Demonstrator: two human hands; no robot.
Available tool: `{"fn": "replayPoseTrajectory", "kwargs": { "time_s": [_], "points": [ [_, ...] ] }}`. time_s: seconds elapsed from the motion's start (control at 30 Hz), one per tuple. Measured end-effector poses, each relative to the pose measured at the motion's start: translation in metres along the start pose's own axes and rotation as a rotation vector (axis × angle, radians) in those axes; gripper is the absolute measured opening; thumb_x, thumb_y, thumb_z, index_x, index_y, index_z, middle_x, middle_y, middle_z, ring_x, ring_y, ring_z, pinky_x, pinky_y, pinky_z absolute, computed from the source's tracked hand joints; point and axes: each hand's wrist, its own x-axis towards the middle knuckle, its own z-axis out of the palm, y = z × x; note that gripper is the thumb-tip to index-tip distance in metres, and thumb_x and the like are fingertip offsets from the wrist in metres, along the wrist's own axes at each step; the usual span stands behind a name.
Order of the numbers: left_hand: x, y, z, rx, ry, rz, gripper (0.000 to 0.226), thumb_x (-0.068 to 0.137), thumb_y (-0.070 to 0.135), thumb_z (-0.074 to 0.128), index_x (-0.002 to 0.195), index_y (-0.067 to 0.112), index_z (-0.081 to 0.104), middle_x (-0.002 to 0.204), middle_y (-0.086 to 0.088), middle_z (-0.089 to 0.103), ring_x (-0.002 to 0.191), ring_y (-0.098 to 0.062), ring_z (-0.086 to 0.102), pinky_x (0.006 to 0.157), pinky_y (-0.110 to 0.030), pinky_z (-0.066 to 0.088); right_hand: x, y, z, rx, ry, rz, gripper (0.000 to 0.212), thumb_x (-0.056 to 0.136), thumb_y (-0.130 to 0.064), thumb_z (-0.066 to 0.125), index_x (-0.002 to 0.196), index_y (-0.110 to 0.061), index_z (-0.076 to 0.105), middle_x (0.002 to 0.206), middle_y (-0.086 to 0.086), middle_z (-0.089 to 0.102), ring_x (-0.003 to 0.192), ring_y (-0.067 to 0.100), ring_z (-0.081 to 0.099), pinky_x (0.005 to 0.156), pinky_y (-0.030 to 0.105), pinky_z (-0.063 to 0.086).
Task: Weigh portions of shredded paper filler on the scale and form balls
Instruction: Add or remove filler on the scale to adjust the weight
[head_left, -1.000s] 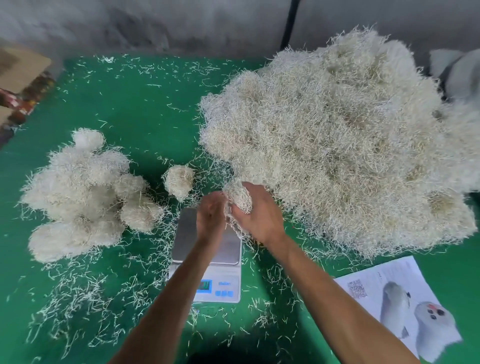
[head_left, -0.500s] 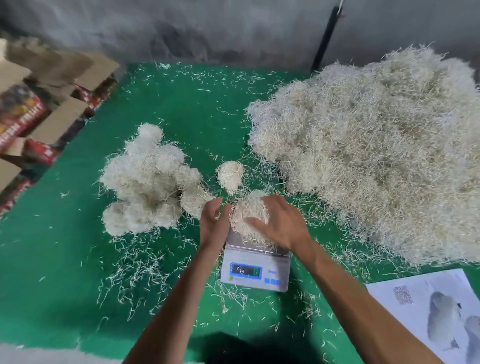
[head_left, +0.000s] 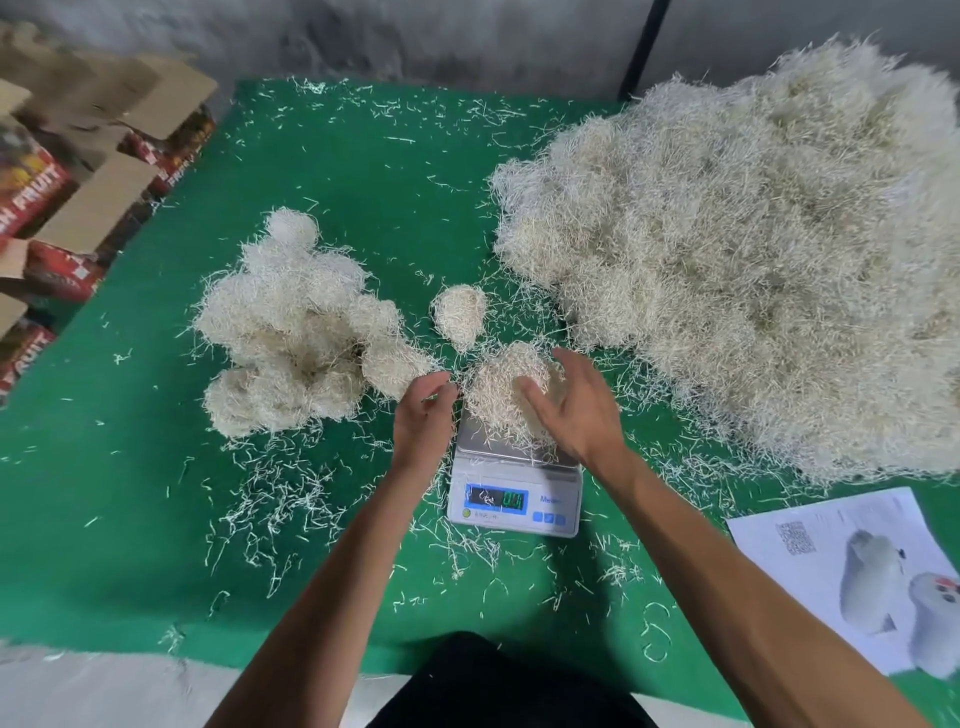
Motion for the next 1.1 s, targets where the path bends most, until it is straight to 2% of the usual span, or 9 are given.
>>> {"fn": "replayPoseTrajectory", "kwargs": {
  "time_s": [0.13, 0.3, 0.5, 0.67, 0.77, 0.87, 1.0, 1.03, 1.1],
  "points": [
    [-0.001, 0.002, -0.005, -0.007, 0.008, 0.027, 0.033, 0.099, 0.03, 0.056, 0.129, 0.018, 0.062, 0.124, 0.005, 0.066, 0.11, -0.006, 0.063, 0.093, -0.024, 0.053, -0.001, -0.002, -0.001, 0.011, 0.005, 0.012, 0.096, 0.091, -0.088, 0.037, 0.155, -0.015, 0.036, 0.153, 0.014, 0.048, 0.137, 0.032, 0.051, 0.108, 0.05, 0.045],
    [0.001, 0.003, -0.008, 0.018, 0.021, 0.044, 0.031, 0.099, 0.028, 0.056, 0.128, 0.018, 0.063, 0.122, 0.003, 0.067, 0.088, 0.006, 0.062, 0.065, -0.004, 0.047, 0.002, -0.001, -0.008, 0.032, 0.016, 0.038, 0.102, 0.088, -0.091, 0.035, 0.156, -0.015, 0.034, 0.156, 0.014, 0.045, 0.14, 0.033, 0.048, 0.11, 0.053, 0.043],
    [-0.001, 0.004, -0.009, 0.009, 0.021, 0.034, 0.029, 0.1, 0.024, 0.055, 0.126, 0.017, 0.066, 0.128, 0.002, 0.066, 0.1, 0.012, 0.058, 0.07, 0.002, 0.044, 0.003, 0.0, -0.009, 0.038, 0.015, 0.043, 0.101, 0.087, -0.091, 0.037, 0.157, -0.018, 0.033, 0.158, 0.013, 0.043, 0.143, 0.032, 0.046, 0.113, 0.055, 0.04],
    [-0.003, 0.007, -0.011, -0.038, 0.015, 0.009, 0.027, 0.1, 0.025, 0.055, 0.124, 0.023, 0.067, 0.12, 0.013, 0.064, 0.103, 0.011, 0.057, 0.088, -0.019, 0.054, 0.004, 0.002, -0.007, 0.028, -0.013, 0.056, 0.107, 0.084, -0.095, 0.037, 0.159, -0.019, 0.029, 0.16, 0.012, 0.041, 0.144, 0.032, 0.044, 0.114, 0.057, 0.04],
    [-0.005, 0.008, -0.011, -0.049, 0.015, 0.012, 0.026, 0.1, 0.027, 0.055, 0.123, 0.026, 0.067, 0.119, 0.01, 0.067, 0.078, 0.006, 0.059, 0.073, -0.02, 0.058, 0.005, 0.001, -0.006, 0.026, -0.032, 0.063, 0.11, 0.082, -0.096, 0.038, 0.159, -0.019, 0.028, 0.16, 0.011, 0.041, 0.144, 0.032, 0.044, 0.114, 0.055, 0.041],
    [-0.006, 0.01, -0.011, -0.021, 0.009, 0.016, 0.026, 0.1, 0.029, 0.055, 0.124, 0.025, 0.066, 0.124, 0.005, 0.068, 0.095, -0.006, 0.062, 0.077, -0.017, 0.056, 0.007, 0.0, -0.003, 0.022, -0.036, 0.059, 0.111, 0.08, -0.096, 0.041, 0.158, -0.018, 0.029, 0.159, 0.012, 0.041, 0.144, 0.032, 0.044, 0.113, 0.054, 0.04],
    [-0.011, 0.013, -0.01, -0.054, -0.005, -0.023, 0.028, 0.1, 0.032, 0.056, 0.126, 0.028, 0.063, 0.13, 0.001, 0.065, 0.109, -0.016, 0.064, 0.097, -0.04, 0.055, 0.014, -0.01, 0.006, -0.035, -0.071, 0.03, 0.107, 0.079, -0.089, 0.056, 0.155, -0.018, 0.032, 0.157, 0.013, 0.042, 0.14, 0.033, 0.047, 0.111, 0.051, 0.043],
    [-0.013, 0.012, -0.01, -0.067, -0.017, -0.045, 0.033, 0.099, 0.032, 0.056, 0.132, 0.027, 0.057, 0.133, 0.001, 0.061, 0.113, -0.017, 0.063, 0.097, -0.042, 0.056, 0.016, -0.015, 0.01, -0.052, -0.092, 0.021, 0.101, 0.081, -0.082, 0.062, 0.154, -0.019, 0.031, 0.157, 0.013, 0.04, 0.139, 0.034, 0.047, 0.111, 0.051, 0.044],
    [-0.014, 0.011, -0.009, -0.161, -0.04, -0.166, 0.05, 0.098, 0.036, 0.059, 0.143, 0.024, 0.041, 0.141, -0.007, 0.05, 0.113, -0.02, 0.062, 0.083, -0.04, 0.062, 0.015, -0.028, 0.022, -0.086, -0.142, 0.022, 0.091, 0.086, -0.064, 0.071, 0.153, -0.018, 0.031, 0.155, 0.012, 0.04, 0.138, 0.033, 0.047, 0.113, 0.049, 0.044]
  ]
}}
